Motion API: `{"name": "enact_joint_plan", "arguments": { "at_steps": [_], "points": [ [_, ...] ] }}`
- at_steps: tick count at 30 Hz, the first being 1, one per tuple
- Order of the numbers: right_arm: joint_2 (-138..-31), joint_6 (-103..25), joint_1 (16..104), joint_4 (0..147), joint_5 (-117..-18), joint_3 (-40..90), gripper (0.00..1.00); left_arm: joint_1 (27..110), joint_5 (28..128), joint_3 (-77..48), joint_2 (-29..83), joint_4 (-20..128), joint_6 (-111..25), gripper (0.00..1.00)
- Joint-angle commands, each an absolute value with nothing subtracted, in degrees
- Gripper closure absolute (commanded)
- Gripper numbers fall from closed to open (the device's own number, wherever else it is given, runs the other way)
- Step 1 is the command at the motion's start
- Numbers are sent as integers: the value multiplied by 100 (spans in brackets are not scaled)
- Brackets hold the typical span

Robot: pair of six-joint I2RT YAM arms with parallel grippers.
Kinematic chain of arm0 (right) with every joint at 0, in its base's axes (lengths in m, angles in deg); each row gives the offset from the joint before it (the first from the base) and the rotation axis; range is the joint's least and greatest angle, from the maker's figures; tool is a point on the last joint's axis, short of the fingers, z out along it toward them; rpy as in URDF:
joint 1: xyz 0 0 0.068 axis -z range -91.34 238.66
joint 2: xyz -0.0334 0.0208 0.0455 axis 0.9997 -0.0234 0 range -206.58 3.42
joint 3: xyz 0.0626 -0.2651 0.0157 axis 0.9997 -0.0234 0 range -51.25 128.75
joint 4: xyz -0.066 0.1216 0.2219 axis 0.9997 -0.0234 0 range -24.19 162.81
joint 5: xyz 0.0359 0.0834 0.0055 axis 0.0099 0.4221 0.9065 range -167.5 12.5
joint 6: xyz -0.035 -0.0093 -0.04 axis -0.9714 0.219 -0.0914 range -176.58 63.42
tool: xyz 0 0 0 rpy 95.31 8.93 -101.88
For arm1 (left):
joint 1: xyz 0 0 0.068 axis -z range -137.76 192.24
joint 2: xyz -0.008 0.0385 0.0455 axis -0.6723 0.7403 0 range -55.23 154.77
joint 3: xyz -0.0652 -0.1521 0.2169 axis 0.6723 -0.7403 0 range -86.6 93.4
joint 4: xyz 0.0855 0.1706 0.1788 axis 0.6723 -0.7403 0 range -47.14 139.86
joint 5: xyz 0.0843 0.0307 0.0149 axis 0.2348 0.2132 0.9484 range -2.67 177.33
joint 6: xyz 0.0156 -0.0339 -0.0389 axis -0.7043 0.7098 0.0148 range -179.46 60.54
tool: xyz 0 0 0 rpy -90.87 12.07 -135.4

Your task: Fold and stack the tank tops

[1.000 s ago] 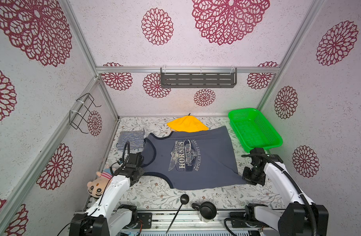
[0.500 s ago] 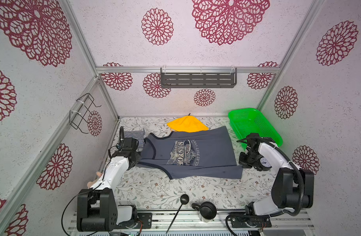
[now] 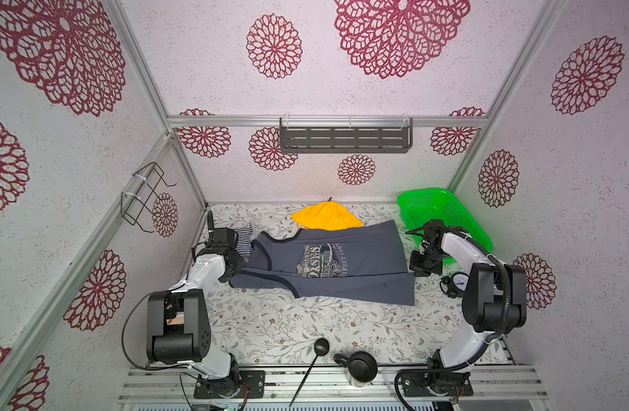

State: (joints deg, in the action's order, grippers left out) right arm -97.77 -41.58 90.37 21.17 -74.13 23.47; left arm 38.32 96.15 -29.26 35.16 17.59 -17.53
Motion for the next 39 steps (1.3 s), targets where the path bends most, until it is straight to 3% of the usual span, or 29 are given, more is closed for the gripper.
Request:
{"name": "enact_joint_plan", "arguments": {
  "at_steps": [1, 12, 27, 28, 30, 31, 32, 35, 39],
  "points": [
    [-9792, -4287, 9034, 2096, -7329, 2638, 100, 3767, 9603, -2820, 3617, 1921, -1826, 100],
    [-9965, -4392, 8975, 1972, -7440, 3213, 100, 3663, 9702, -2826, 3380, 1994, -1770, 100],
    [-10647, -4456, 8981, 2289, -7507, 3901, 100, 3601, 9489, -2393, 4239, 2375, -1797, 100],
    [-10635, -4504, 8982, 2359, -7418, 3942, 84, 3607, 9503, -2321, 4274, 2315, -1818, 88],
    [-10562, -4530, 8980, 2407, -7304, 4025, 52, 3600, 9590, -2238, 4224, 2200, -1879, 48],
    [-10485, -4545, 8986, 2382, -7277, 4063, 41, 3605, 9679, -2229, 4134, 2146, -1938, 32],
    [-10390, -4542, 8982, 2364, -7274, 4077, 35, 3609, 9789, -2221, 3992, 2077, -2011, 24],
    [-9988, -4494, 8924, 2269, -7241, 3923, 33, 3639, 9992, -2188, 3411, 1741, -2161, 19],
    [-9278, -4332, 8620, 2494, -7132, 3129, 36, 4336, 9894, -2384, 2558, 1091, -1953, 26]
  ]
}}
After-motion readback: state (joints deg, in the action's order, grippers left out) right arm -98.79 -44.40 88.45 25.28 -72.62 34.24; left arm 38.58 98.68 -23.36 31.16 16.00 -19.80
